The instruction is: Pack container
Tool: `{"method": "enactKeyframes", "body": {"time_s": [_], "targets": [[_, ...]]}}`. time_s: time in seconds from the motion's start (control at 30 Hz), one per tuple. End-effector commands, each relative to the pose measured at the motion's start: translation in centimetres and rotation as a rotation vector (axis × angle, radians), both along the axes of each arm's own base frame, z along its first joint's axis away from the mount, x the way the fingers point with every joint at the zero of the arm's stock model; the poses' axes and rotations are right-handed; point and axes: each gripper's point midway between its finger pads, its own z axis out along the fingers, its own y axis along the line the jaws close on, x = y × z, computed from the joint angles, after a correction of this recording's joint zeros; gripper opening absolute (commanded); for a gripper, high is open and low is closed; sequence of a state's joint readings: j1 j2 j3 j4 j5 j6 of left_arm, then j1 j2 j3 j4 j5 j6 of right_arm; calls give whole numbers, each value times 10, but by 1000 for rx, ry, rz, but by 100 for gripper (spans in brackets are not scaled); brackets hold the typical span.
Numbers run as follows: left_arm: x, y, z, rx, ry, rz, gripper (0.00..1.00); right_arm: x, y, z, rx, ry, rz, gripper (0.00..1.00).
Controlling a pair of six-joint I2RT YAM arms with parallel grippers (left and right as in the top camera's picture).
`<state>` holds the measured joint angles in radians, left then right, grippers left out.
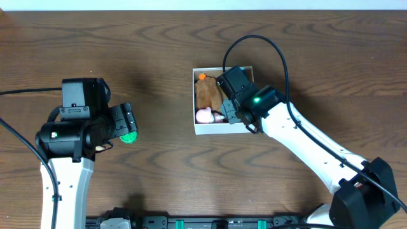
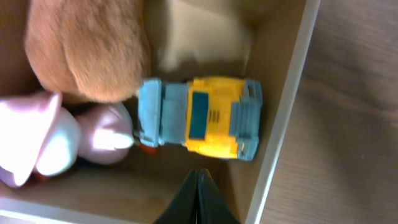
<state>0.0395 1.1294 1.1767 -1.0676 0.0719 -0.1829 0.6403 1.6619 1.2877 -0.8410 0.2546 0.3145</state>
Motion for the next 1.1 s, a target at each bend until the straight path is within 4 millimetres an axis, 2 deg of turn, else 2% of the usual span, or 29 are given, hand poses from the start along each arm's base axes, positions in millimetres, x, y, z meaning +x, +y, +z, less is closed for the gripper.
{"method": "enactKeyframes", "body": {"time_s": [0.0, 0.27, 0.43, 0.5, 0.67, 0.77, 0.97, 1.07], "targets": [[1, 2, 7, 7, -20, 3, 85, -2, -5, -4, -12, 20, -21, 1], [1, 2, 7, 7, -20, 3, 85, -5, -15, -35, -62, 89, -38, 2], [1, 2, 7, 7, -20, 3, 85, 11, -25, -61, -72, 112, -85, 1], [1, 2, 7, 7, -20, 3, 85, 22, -28, -65, -57, 93, -107, 2], [1, 2, 7, 7, -20, 3, 85, 59, -29, -51, 26, -31, -154, 9], [1, 2, 7, 7, -20, 3, 85, 71, -28, -40, 62, -87, -166, 12], [1, 2, 7, 7, -20, 3, 85, 65, -21, -30, 87, -77, -111, 11], [1, 2, 7, 7, -20, 3, 85, 61, -15, -18, 103, -95, -92, 11]]}}
